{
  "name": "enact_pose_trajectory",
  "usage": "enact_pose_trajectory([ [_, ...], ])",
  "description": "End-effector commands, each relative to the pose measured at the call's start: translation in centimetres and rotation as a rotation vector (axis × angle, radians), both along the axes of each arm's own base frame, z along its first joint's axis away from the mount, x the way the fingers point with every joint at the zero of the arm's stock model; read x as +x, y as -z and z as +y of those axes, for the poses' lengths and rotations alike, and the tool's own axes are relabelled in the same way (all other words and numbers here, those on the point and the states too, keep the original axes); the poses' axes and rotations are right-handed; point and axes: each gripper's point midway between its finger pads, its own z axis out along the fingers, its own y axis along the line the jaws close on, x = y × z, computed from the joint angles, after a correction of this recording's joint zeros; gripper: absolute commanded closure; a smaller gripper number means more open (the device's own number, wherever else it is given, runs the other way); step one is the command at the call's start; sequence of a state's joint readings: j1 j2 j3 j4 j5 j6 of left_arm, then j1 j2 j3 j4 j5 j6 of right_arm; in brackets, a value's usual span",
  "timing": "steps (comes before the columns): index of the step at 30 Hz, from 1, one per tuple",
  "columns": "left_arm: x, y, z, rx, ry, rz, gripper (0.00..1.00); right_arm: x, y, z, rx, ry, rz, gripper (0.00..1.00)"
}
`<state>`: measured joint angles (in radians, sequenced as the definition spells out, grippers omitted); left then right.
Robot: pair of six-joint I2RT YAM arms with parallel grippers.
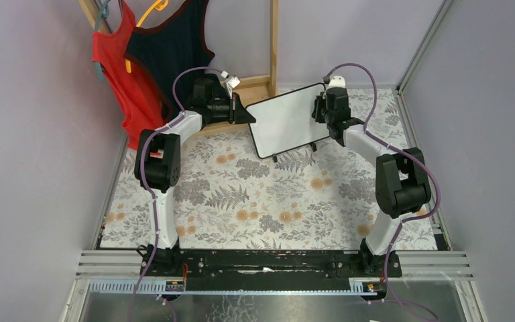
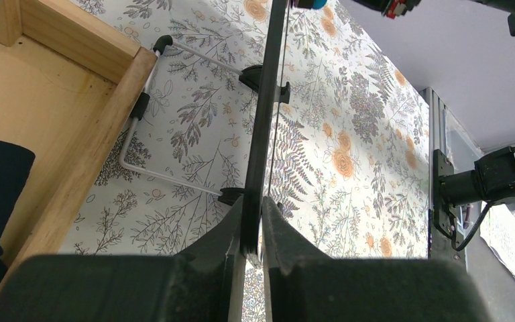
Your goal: Erase the whiteboard
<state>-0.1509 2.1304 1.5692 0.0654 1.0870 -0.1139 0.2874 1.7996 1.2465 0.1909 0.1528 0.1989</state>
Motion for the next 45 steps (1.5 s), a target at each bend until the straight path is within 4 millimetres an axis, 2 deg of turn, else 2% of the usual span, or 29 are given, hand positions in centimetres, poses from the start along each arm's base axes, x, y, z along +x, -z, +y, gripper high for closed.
enact_pose_trajectory([
  [1, -0.5, 2.7, 0.8, 0.066, -0.041, 0.064, 1.0, 0.9, -1.2, -4.0, -0.031, 0.112, -0.035, 1.0],
  [4, -0.5, 2.9, 0.9, 0.068, -0.042, 0.066, 1.0, 0.8, -1.2, -4.5, -0.026, 0.116, -0.033, 1.0],
  [8, -0.6, 2.9, 0.9, 0.068, -0.041, 0.067, 1.0, 0.6, -1.2, -3.4, 0.011, 0.067, -0.032, 1.0],
  [15, -0.5, 2.9, 0.9, 0.066, -0.043, 0.07, 1.0, -0.3, -1.4, 0.3, 0.094, -0.028, -0.027, 1.0],
  [21, -0.4, 2.6, 0.9, 0.064, -0.045, 0.068, 1.0, -1.6, -2.3, 5.0, 0.081, -0.126, -0.047, 1.0],
  [27, -0.4, 2.4, 0.8, 0.062, -0.045, 0.069, 1.0, -2.0, -1.8, 7.4, 0.081, -0.174, -0.034, 1.0],
  [31, -0.5, 2.3, 0.9, 0.061, -0.043, 0.066, 1.0, -1.9, -1.2, 7.5, 0.076, -0.165, -0.025, 1.0],
  [37, -0.6, 2.2, 0.9, 0.062, -0.042, 0.063, 1.0, -1.3, -0.7, 6.0, 0.017, -0.105, -0.014, 1.0],
  [45, -0.5, 2.0, 0.9, 0.063, -0.045, 0.062, 1.0, -1.0, -1.0, 4.6, -0.014, -0.057, -0.025, 1.0],
])
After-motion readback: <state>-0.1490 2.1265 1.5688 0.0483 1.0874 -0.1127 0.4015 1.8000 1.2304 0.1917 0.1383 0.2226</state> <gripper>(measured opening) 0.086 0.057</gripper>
